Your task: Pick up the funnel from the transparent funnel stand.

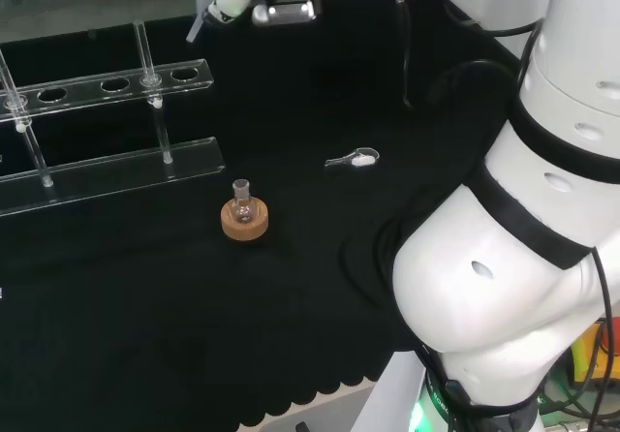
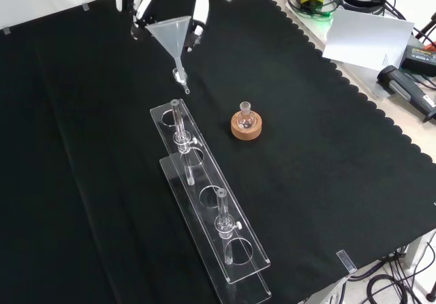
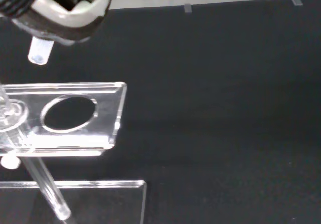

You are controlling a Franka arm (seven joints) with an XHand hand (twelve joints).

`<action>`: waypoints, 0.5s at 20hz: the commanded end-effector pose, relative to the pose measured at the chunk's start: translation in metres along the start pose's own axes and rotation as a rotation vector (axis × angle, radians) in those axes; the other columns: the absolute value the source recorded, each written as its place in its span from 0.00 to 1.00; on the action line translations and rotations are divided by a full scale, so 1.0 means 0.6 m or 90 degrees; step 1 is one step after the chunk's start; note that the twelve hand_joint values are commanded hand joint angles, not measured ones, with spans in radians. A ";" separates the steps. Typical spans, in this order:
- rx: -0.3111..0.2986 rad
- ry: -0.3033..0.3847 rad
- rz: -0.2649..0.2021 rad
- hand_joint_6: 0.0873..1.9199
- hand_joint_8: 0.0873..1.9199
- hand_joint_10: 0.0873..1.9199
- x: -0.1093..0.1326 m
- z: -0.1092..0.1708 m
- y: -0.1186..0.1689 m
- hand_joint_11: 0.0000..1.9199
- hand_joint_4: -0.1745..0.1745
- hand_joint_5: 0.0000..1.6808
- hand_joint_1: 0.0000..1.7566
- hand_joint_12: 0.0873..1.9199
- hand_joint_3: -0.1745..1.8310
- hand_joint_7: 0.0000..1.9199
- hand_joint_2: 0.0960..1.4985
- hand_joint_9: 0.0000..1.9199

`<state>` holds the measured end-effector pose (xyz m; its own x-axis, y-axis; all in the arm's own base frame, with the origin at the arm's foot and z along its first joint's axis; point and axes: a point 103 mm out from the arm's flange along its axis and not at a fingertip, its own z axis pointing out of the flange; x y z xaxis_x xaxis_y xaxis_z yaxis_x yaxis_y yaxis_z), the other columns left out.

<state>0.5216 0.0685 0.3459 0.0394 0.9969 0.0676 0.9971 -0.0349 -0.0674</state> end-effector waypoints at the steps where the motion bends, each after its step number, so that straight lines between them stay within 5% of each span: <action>1: 0.009 -0.023 -0.006 0.10 0.11 0.13 -0.059 -0.013 -0.024 0.00 0.68 0.52 0.51 0.59 0.35 0.61 0.38 0.45; 10: 0.009 -0.020 -0.015 0.10 0.11 0.13 -0.070 -0.020 -0.030 0.00 0.68 0.52 0.51 0.59 0.35 0.61 0.37 0.45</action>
<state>0.5040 0.0258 0.3555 0.0207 0.9994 0.0276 0.9965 -0.0184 -0.0812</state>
